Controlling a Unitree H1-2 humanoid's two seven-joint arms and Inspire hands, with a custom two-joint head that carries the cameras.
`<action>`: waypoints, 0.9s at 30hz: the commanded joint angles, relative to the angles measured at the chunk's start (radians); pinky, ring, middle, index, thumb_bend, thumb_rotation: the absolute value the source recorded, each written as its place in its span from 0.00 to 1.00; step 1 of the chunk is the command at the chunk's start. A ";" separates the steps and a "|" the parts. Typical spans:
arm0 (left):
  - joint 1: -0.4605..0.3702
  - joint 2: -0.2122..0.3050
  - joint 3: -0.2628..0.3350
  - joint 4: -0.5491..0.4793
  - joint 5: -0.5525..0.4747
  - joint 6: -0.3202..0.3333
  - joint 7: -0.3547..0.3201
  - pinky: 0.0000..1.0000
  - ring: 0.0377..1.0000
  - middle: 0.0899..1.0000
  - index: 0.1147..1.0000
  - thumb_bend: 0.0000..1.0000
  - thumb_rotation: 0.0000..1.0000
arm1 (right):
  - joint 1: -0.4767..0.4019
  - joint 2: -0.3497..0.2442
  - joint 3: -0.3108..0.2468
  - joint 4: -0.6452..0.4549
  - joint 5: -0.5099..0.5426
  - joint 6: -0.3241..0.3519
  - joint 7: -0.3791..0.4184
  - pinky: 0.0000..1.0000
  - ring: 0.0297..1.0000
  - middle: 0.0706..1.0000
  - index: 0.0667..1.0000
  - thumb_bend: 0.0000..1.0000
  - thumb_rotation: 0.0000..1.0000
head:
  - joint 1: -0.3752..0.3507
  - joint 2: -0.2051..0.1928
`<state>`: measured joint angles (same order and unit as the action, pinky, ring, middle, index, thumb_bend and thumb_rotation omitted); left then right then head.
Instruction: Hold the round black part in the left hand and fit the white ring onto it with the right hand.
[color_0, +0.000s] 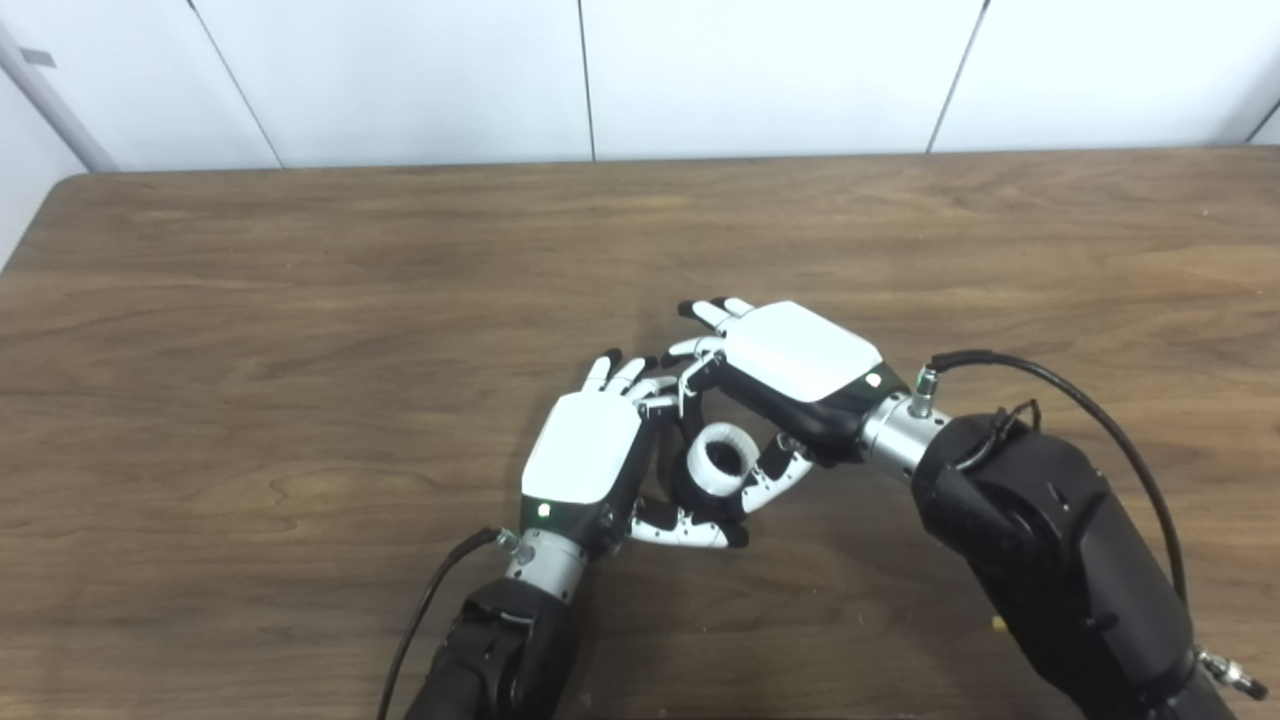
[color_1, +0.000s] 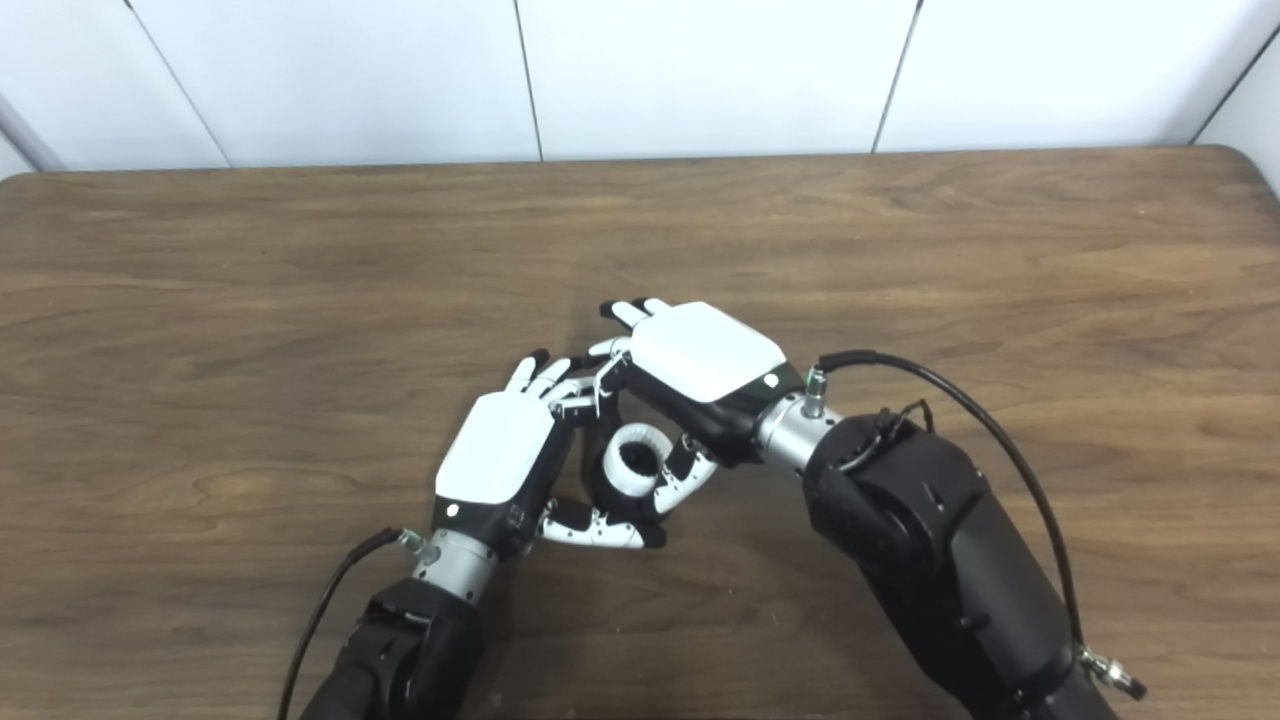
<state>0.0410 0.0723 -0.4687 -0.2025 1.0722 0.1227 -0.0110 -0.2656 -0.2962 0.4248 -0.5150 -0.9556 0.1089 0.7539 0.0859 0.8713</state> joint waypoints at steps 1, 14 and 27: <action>-0.020 -0.005 -0.002 -0.005 0.014 0.003 0.000 1.00 0.92 0.79 0.42 0.52 0.05 | -0.003 0.001 0.005 -0.009 0.000 -0.016 0.005 1.00 1.00 0.84 0.45 0.52 0.13 | 0.001 0.001; -0.019 -0.006 -0.003 -0.011 0.016 0.007 -0.010 1.00 0.93 0.80 0.42 0.52 0.05 | 0.001 -0.002 0.003 -0.004 0.004 -0.016 -0.005 1.00 1.00 0.84 0.45 0.52 0.13 | 0.001 0.004; -0.020 -0.004 -0.005 -0.005 0.018 0.000 0.002 1.00 0.92 0.80 0.42 0.52 0.06 | 0.010 -0.004 0.012 0.008 0.010 -0.035 -0.025 1.00 1.00 0.84 0.45 0.52 0.13 | 0.003 0.007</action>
<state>0.0397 0.0727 -0.4696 -0.2027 1.0737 0.1237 -0.0129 -0.2554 -0.2964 0.4259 -0.5119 -0.9514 0.1048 0.7309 0.0890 0.8774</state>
